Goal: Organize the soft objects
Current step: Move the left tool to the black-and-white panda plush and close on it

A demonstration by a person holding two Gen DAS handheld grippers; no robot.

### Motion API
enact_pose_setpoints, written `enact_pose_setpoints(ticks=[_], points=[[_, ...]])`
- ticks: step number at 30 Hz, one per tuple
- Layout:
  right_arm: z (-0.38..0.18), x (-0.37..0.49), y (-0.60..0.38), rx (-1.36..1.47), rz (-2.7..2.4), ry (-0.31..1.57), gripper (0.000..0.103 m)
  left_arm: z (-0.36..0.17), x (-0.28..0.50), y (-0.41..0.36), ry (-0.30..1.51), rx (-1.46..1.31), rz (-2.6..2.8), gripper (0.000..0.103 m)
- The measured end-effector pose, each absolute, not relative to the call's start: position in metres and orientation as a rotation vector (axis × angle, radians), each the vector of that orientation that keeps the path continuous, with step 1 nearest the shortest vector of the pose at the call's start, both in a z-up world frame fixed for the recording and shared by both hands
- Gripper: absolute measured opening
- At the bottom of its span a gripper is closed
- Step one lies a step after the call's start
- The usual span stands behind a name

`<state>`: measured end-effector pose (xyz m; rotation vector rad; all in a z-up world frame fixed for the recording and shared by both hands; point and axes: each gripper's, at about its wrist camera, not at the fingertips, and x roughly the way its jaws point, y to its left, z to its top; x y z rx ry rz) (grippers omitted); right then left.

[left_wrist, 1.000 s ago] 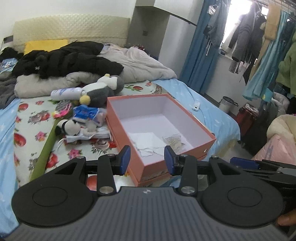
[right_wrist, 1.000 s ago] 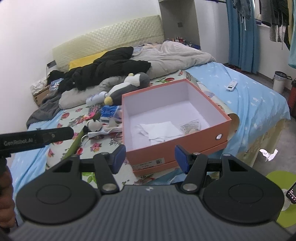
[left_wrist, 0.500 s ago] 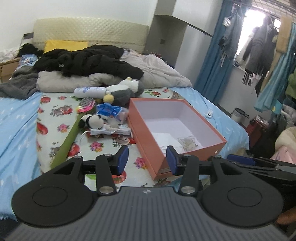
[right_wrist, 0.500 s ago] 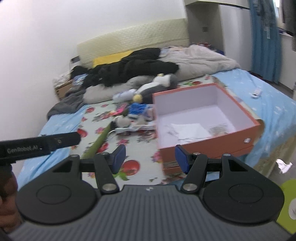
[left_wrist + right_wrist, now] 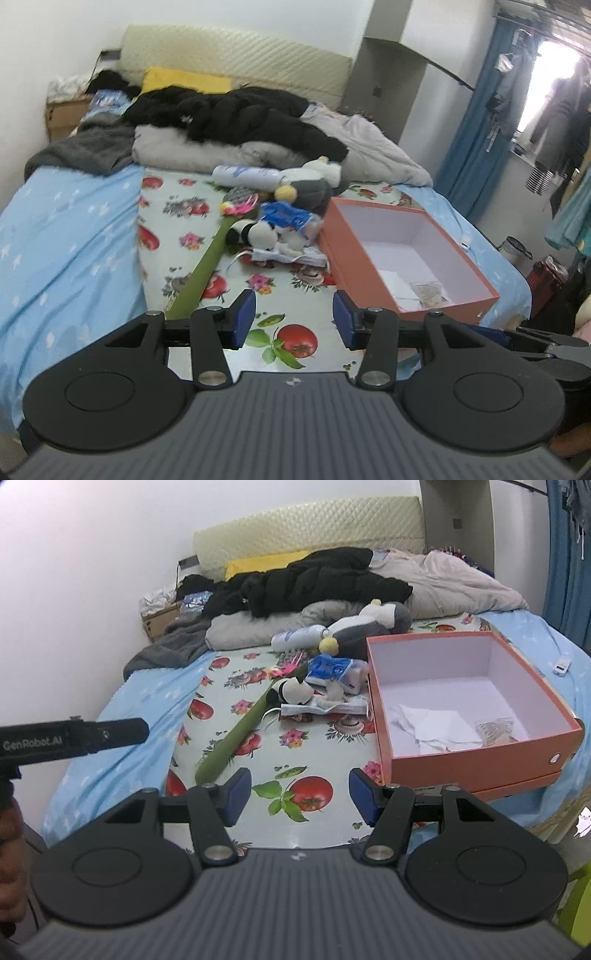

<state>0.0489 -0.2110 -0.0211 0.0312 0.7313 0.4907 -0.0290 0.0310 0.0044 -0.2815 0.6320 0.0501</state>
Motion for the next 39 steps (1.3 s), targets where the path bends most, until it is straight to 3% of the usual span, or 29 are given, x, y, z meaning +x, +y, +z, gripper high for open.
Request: enact_pose_setpoints(ticks=[23, 29, 32, 34, 39], points=[[-0.062, 0.221, -0.138, -0.018, 0.455, 0.81, 0.06, -0.058, 0.161, 0.101, 0.792, -0.419, 0.07, 0.053], [-0.094, 0.274, -0.109, -0.061, 0.453, 0.852, 0.052, -0.098, 0.226, 0.127, 0.843, -0.509, 0.063, 0.056], [-0.108, 0.295, -0.093, -0.098, 0.47, 0.867, 0.049, -0.116, 0.256, 0.14, 0.852, -0.568, 0.069, 0.064], [-0.119, 0.308, -0.084, -0.124, 0.468, 0.872, 0.042, -0.13, 0.276, 0.148, 0.865, -0.607, 0.075, 0.064], [-0.144, 0.34, -0.067, -0.155, 0.41, 0.876, 0.041, -0.158, 0.319, 0.162, 0.901, -0.724, 0.053, 0.065]])
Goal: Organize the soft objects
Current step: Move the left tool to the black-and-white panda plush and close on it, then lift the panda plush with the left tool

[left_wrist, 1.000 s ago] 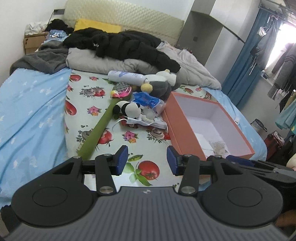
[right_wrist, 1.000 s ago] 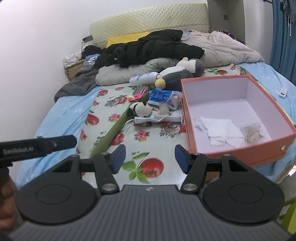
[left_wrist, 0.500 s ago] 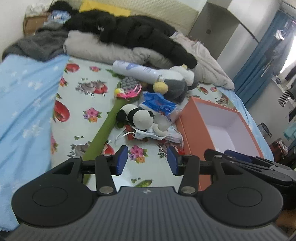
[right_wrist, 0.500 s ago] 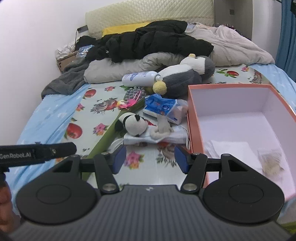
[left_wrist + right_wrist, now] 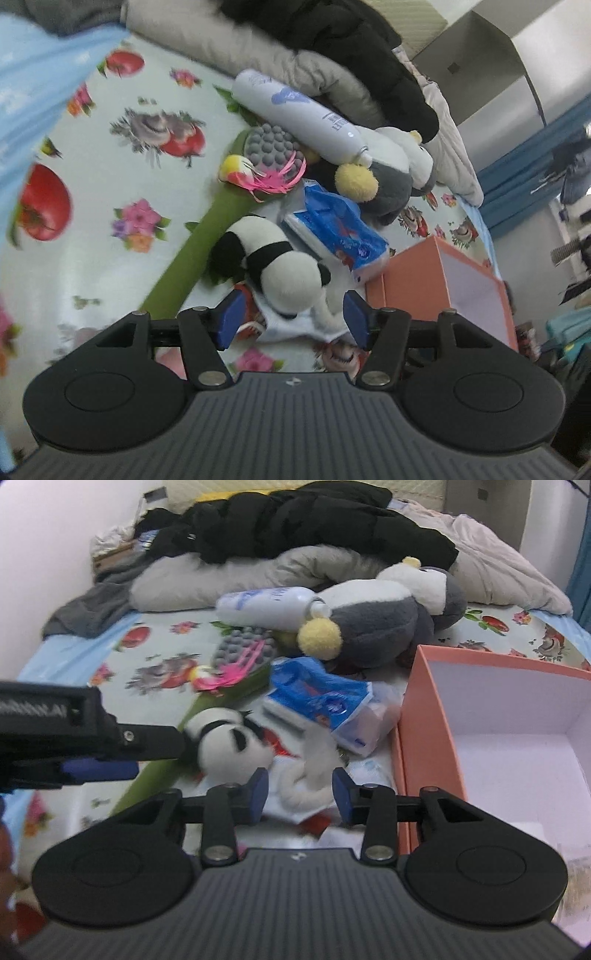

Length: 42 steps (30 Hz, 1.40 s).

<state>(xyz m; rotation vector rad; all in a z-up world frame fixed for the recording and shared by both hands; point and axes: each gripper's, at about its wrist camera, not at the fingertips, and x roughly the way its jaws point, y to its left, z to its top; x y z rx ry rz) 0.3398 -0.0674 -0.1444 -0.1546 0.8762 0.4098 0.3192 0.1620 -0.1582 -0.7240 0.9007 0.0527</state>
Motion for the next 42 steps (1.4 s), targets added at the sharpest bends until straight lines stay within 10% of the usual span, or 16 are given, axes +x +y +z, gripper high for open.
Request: enact_pose_setpoints(ticks=[14, 23, 28, 33, 36, 42], points=[[-0.192, 0.384, -0.056, -0.174, 0.368, 0.945, 0.036, -0.202, 0.37, 0.168, 0.985, -0.899, 0.064, 0.071], [-0.179, 0.374, -0.061, -0.182, 0.396, 0.908, 0.02, -0.191, 0.363, 0.158, 0.959, -0.814, 0.038, 0.014], [-0.162, 0.361, -0.066, -0.183, 0.413, 0.881, 0.019, -0.177, 0.355, 0.151, 0.938, -0.758, 0.027, 0.007], [-0.15, 0.347, -0.072, -0.175, 0.414, 0.859, 0.019, -0.175, 0.344, 0.155, 0.935, -0.797, 0.081, 0.014], [-0.15, 0.344, -0.075, -0.166, 0.418, 0.866, 0.019, -0.173, 0.342, 0.159, 0.933, -0.84, 0.099, 0.065], [-0.154, 0.343, -0.081, -0.175, 0.418, 0.874, 0.019, -0.174, 0.356, 0.147, 0.929, -0.81, 0.155, 0.066]])
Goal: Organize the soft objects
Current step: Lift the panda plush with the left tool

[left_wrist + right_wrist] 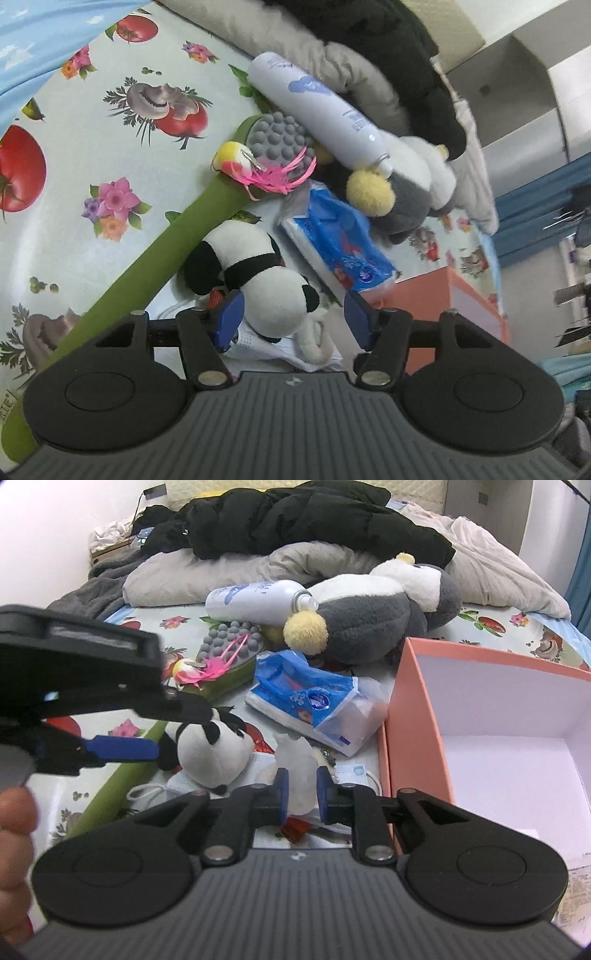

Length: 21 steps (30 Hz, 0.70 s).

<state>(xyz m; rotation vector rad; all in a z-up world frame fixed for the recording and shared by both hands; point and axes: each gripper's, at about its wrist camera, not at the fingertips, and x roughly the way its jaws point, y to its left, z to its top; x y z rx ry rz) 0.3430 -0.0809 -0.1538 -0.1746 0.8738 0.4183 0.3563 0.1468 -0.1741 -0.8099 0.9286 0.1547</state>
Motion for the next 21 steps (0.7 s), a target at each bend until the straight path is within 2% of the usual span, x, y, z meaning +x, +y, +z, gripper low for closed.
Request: enact_pose_setpoints(ticks=[7, 8, 11, 21], points=[[-0.162, 0.343, -0.087, -0.182, 0.412, 0.896, 0.019, -0.193, 0.385, 0.121, 1.006, -0.643, 0.227, 0.065], [-0.162, 0.343, -0.088, -0.179, 0.413, 0.897, 0.019, -0.196, 0.387, 0.12, 1.008, -0.638, 0.222, 0.06], [-0.162, 0.341, -0.09, -0.171, 0.413, 0.898, 0.019, -0.197, 0.386, 0.116, 1.0, -0.62, 0.226, 0.056], [-0.135, 0.314, -0.099, -0.167, 0.397, 0.858, 0.019, -0.154, 0.357, 0.106, 0.926, -0.529, 0.15, 0.056]])
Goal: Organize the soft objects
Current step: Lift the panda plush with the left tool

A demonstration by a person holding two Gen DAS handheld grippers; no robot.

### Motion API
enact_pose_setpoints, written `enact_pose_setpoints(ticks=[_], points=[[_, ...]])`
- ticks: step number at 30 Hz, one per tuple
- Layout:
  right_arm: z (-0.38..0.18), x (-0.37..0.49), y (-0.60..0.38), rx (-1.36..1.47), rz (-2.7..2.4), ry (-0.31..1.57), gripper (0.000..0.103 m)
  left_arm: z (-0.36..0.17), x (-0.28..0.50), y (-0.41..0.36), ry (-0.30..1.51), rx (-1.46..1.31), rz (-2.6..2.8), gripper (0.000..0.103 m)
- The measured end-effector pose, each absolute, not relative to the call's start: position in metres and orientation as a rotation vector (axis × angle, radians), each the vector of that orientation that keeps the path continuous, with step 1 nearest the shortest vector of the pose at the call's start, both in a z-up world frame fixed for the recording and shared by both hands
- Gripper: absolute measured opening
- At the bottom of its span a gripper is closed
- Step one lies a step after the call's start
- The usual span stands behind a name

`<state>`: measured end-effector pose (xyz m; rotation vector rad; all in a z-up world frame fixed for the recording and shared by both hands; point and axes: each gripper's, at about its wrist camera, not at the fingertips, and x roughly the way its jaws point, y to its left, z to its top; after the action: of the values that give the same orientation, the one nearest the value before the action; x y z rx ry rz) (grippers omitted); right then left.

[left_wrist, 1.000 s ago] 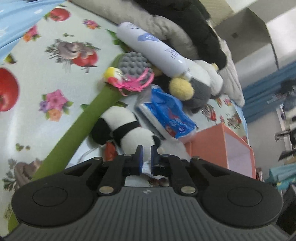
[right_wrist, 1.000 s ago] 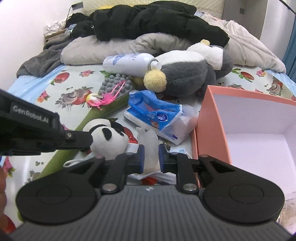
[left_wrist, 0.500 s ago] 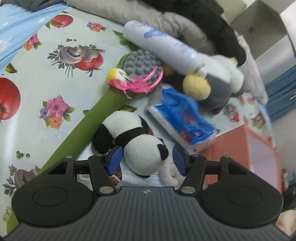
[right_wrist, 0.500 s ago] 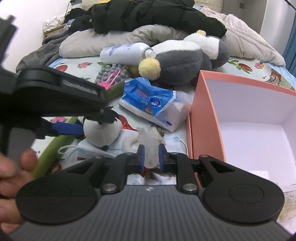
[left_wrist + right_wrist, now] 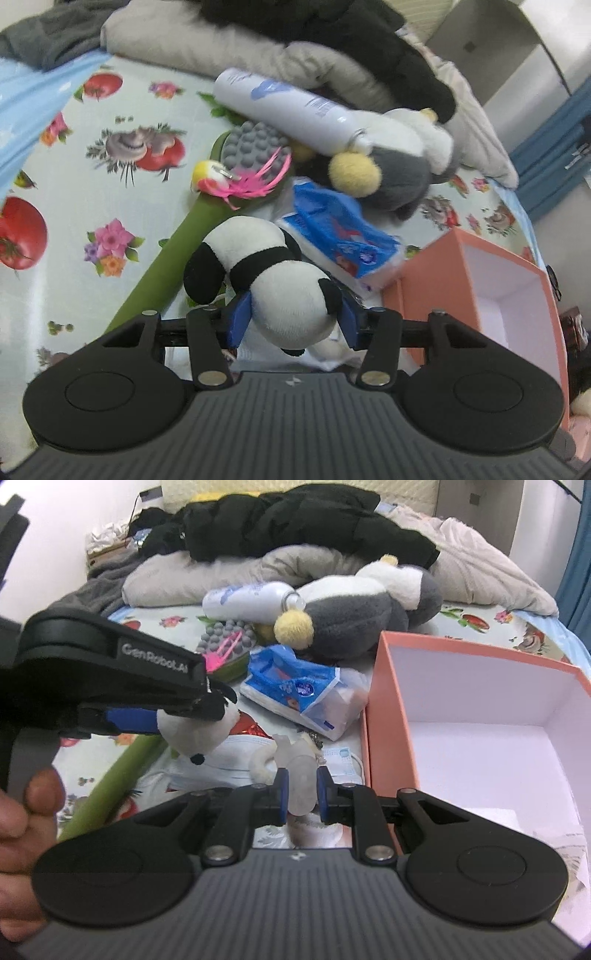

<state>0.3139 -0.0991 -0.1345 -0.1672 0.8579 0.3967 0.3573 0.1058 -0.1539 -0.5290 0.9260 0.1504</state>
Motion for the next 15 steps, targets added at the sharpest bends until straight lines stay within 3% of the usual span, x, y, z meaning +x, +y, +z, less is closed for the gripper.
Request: enact_pose_setpoints(ticks=[9, 15], points=[[-0.124, 0.257, -0.106, -0.192, 0.379, 0.873, 0.019, -0.122, 0.282, 0.1, 0.91, -0.499, 0.071, 0.056], [-0.138, 0.221, -0.114, -0.13, 0.36, 0.929, 0.019, -0.132, 0.222, 0.106, 0.951, -0.459, 0.042, 0.056]])
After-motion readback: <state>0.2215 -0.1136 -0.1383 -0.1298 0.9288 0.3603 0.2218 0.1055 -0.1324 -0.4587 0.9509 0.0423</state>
